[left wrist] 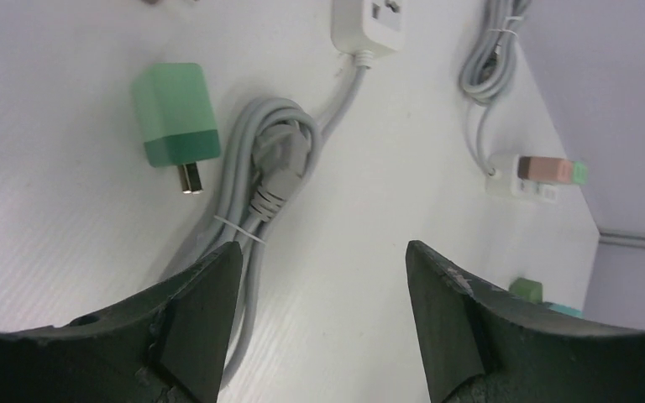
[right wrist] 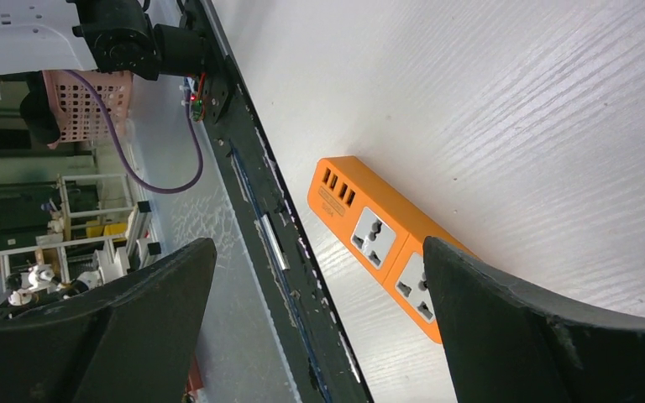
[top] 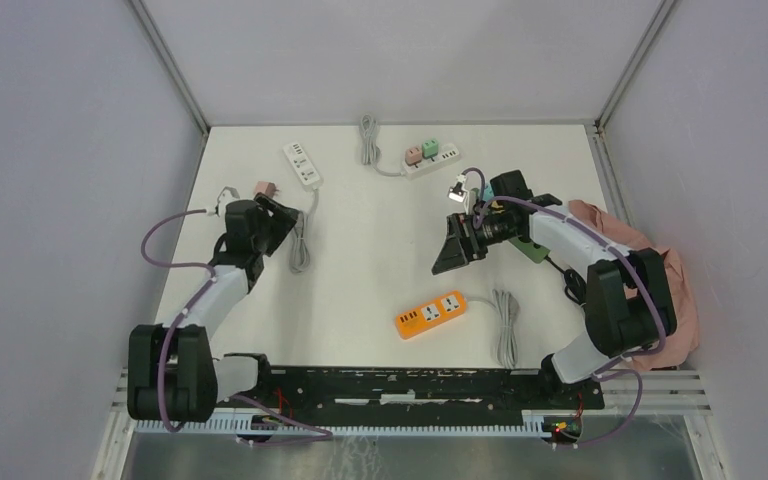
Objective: Pull the plug off the socket
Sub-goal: Place the plug at the center of the board.
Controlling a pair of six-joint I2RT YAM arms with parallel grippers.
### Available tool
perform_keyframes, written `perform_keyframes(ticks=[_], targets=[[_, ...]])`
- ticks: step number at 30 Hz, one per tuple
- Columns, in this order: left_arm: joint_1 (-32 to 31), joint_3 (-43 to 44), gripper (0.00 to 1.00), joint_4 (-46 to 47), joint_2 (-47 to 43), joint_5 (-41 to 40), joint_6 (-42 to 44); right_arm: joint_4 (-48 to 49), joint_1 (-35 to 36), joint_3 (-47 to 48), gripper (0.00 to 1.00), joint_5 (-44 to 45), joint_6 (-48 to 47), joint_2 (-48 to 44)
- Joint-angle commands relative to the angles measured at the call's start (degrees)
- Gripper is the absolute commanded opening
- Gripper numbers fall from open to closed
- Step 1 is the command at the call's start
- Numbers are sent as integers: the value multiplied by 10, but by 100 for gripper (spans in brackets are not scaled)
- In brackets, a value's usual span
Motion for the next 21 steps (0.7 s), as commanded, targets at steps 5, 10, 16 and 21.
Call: perform_keyframes(ticks=[5, 10, 16, 21], targets=[[-14, -60, 77, 89, -90, 185, 0, -15, -16, 30, 100, -6, -34, -36], [-86, -85, 78, 146, -135, 240, 25, -14, -40, 29, 100, -22, -35, -39], [-216, -99, 81, 214, -151, 306, 116, -19, -55, 30, 100, -24, -44, -55], [-319, -134, 82, 282, -176, 322, 168, -28, -58, 33, 100, -15, -61, -67]])
